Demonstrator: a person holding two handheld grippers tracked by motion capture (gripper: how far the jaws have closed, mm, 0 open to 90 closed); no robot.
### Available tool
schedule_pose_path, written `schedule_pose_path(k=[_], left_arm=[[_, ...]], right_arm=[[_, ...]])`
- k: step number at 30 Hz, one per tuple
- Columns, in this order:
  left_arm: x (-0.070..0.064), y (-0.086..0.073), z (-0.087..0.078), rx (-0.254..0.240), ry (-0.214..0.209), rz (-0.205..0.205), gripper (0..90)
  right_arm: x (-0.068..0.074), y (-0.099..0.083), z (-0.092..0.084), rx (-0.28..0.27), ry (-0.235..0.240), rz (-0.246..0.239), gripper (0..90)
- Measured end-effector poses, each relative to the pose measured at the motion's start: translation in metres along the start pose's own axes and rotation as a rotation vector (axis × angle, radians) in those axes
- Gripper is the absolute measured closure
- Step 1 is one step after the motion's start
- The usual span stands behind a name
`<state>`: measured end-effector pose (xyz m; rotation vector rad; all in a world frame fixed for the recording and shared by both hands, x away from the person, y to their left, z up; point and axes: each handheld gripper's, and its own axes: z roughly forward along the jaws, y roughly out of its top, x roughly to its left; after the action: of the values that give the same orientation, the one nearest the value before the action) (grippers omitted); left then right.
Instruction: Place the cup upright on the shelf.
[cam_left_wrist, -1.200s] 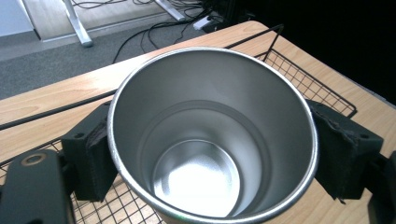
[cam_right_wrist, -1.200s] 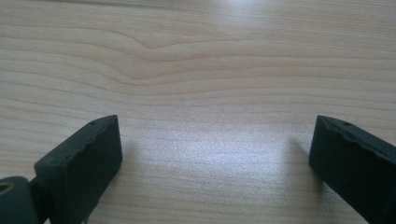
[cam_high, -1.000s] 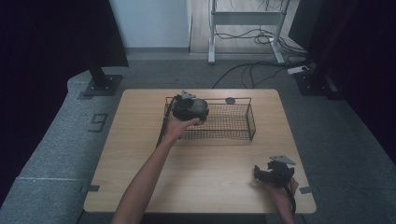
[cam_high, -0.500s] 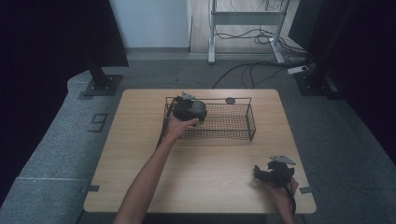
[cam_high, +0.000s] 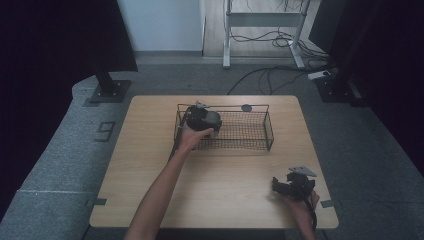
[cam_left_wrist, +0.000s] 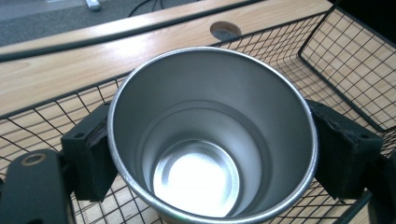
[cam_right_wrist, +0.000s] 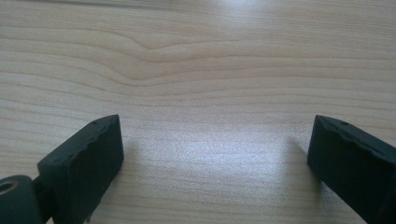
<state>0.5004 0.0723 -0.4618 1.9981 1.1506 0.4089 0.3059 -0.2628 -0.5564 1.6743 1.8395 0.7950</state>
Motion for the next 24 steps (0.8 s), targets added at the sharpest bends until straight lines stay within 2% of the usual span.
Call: schedule_pose_path(k=[24], left_arm=[[0.003,-0.012,0.021,0.066,0.014,-0.021,14.5]], right_arm=[[0.0,0.0,0.0,0.0,0.0,0.0,3.5]])
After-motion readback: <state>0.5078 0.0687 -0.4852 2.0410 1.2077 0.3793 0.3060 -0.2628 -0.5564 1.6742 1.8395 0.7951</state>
